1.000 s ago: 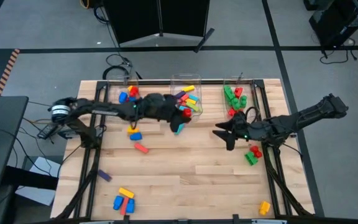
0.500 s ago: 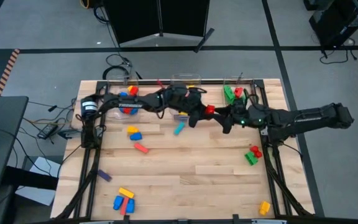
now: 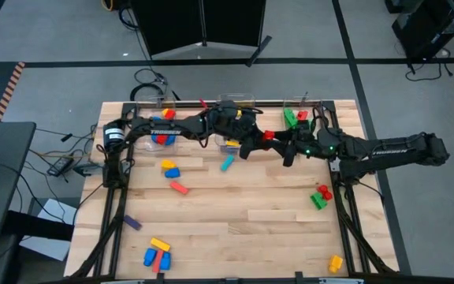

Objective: Sort blocks by size
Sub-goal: Put the red 2 stud game piece into the right transparent bin

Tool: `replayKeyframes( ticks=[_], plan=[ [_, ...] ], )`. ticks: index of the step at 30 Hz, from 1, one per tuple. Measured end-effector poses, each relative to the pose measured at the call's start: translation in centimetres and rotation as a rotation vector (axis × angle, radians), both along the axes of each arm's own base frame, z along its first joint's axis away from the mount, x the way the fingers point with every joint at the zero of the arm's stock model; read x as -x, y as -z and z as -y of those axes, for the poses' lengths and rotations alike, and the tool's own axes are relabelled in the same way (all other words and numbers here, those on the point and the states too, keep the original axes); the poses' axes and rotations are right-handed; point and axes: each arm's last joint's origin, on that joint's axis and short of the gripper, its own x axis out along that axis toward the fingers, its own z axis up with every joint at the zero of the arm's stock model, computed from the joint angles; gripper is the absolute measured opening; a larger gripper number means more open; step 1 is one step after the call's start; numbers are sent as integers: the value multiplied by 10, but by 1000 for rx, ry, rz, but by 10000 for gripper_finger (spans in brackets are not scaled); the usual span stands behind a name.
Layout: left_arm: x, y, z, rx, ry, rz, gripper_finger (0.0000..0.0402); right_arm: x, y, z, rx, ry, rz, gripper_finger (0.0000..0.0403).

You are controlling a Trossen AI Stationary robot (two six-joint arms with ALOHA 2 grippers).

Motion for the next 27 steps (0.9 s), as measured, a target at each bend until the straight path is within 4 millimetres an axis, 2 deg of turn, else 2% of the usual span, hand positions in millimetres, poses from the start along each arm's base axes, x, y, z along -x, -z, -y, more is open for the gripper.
replayKeyframes(
  ticks=[7, 14, 27],
  plan=[
    [0, -1, 0, 29, 12, 5, 174, 0, -1, 0, 27, -16, 5, 200],
    [0, -2, 1, 65, 16, 4, 176, 0, -3, -1, 27, -21, 18, 199],
    [0, -2, 2, 110, 12, -8, 231, -1, -3, -1, 25, -61, 24, 199]
  ],
)
